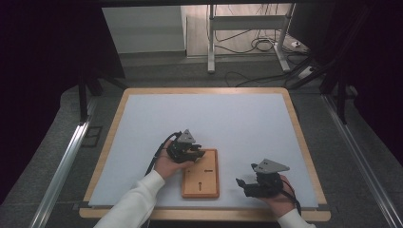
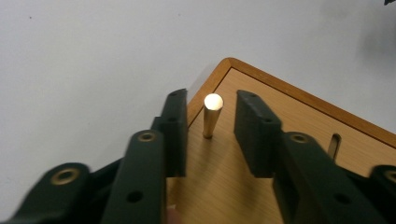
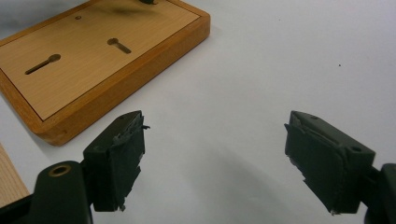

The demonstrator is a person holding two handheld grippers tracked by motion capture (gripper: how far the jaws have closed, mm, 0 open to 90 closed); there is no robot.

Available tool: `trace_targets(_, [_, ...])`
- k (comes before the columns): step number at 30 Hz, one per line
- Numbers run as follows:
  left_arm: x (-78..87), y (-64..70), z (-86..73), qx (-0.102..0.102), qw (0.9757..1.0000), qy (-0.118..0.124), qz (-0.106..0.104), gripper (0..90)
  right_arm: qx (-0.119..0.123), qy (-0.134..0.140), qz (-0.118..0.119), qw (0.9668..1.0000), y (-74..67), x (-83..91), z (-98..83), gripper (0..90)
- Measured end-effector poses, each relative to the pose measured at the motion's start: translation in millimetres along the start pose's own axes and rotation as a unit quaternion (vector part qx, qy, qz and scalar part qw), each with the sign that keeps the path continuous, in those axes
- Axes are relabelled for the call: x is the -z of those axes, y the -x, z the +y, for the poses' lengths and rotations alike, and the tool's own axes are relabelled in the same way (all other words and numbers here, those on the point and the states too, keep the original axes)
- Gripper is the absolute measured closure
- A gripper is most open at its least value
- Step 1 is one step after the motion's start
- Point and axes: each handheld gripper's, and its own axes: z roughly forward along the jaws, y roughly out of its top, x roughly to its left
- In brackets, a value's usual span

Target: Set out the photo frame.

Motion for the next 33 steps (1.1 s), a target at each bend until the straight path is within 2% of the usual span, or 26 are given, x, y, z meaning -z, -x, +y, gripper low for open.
trace_targets(5, [0.1,-0.6,0.0,0.007,1.0000,0.002,-0.003,78.7,0.000,0.003,0.000,1.0000,0.3,0.8,-0.2,20.5])
trace_targets(7, [-0.3,0.7,-0.1,0.006,1.0000,0.004,0.005,81.7,0.000,0.004,0.003,1.0000,-0.5,1.2,0.4,20.5])
trace_targets(9, [-0.4,-1.0,-0.1,0.009,1.0000,0.003,0.002,83.4,0.003,0.005,0.007,1.0000,-1.5,1.4,0.8,20.5])
trace_targets(16, [-0.6,-7.2,-0.4,0.031,0.9993,0.003,-0.021,84.0,0.009,0.012,0.014,0.9998,-3.4,2.5,1.8,20.4])
trace_targets(20, [-0.1,-8.4,0.1,0.026,0.9994,-0.003,-0.022,84.0,0.009,0.023,0.025,0.9994,-7.7,4.0,4.4,19.5])
trace_targets(23, [-0.4,-8.1,0.4,0.034,0.9991,-0.002,-0.025,84.0,0.016,0.025,0.030,0.9991,-12.2,3.4,5.6,19.2])
trace_targets(26, [-0.7,-9.4,2.3,0.032,0.9990,-0.009,-0.028,84.0,0.021,0.023,0.034,0.9990,-14.4,2.9,5.7,19.2])
trace_targets(31, [-0.9,-11.4,4.2,0.040,0.9984,-0.016,-0.038,83.8,0.018,0.026,0.034,0.9989,-14.3,4.5,6.3,19.2])
trace_targets(33, [-1.1,-12.3,4.2,0.042,0.9982,-0.016,-0.041,83.6,0.010,0.030,0.044,0.9985,-14.4,5.0,7.0,19.2])
